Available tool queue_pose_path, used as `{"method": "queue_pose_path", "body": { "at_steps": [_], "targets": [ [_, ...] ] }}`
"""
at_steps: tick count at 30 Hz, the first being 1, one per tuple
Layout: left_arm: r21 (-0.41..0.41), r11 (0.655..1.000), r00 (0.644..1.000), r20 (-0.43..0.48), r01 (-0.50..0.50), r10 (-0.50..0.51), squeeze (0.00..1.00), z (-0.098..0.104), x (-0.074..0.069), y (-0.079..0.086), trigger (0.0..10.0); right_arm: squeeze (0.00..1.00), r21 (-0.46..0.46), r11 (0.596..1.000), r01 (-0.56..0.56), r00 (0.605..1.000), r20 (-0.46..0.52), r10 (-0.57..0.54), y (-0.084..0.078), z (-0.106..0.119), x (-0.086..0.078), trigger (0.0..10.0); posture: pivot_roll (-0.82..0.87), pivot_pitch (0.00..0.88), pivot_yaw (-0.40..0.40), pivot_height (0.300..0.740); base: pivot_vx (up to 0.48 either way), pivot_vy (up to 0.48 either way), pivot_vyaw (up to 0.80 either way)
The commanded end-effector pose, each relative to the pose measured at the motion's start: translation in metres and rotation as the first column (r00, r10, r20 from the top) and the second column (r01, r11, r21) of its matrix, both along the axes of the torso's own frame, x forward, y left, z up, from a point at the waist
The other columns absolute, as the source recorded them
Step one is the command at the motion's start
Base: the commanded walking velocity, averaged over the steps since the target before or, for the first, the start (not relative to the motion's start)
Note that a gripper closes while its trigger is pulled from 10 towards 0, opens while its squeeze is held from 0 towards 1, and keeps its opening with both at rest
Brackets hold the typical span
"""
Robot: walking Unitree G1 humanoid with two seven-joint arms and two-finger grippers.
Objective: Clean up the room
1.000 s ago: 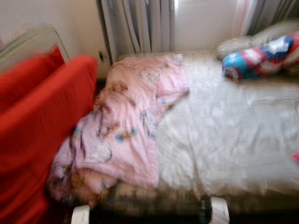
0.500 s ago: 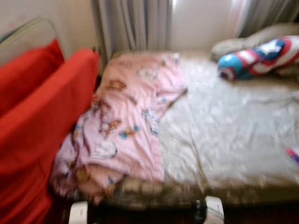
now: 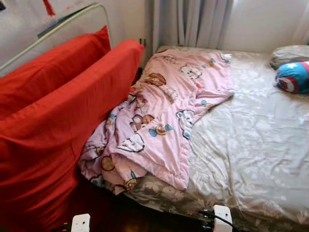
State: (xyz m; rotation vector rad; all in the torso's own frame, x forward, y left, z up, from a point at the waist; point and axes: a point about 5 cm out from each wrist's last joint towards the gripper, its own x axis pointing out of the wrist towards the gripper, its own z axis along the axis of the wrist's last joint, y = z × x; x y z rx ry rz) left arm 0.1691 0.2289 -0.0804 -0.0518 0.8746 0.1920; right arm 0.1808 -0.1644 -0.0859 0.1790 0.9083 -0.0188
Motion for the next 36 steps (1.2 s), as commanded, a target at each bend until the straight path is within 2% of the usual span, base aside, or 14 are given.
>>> {"method": "queue_pose_path", "body": {
  "at_steps": [1, 20, 36],
  "targets": [
    [-0.004, 1.0, 1.0, -0.026, -0.007, 0.007, 0.0, -0.0029, -0.0059, 0.0008, 10.0, 0.0, 0.004, 1.0, -0.006, 1.0, -0.007, 0.006, 0.0023, -0.0012, -0.0023, 10.0, 0.05, 0.064, -0.001, 0.74, 0.0, 0.0, 0.8],
    [-0.014, 1.0, 0.999, -0.024, -0.022, 0.022, 0.0, -0.0034, -0.0061, -0.0012, 10.0, 0.0, 0.006, 1.0, -0.015, 1.0, -0.002, 0.015, 0.0029, -0.0002, -0.0001, 10.0, 0.05, 0.065, -0.012, 0.74, 0.0, 0.0, 0.8],
    [-0.023, 1.0, 1.0, -0.023, -0.021, 0.02, 0.0, -0.0036, -0.006, -0.002, 10.0, 0.0, 0.003, 0.999, 0.04, 0.999, 0.008, -0.04, -0.0019, 0.0007, 0.0012, 10.0, 0.05, 0.068, -0.014, 0.74, 0.0, 0.0, 0.0]
  ]
}}
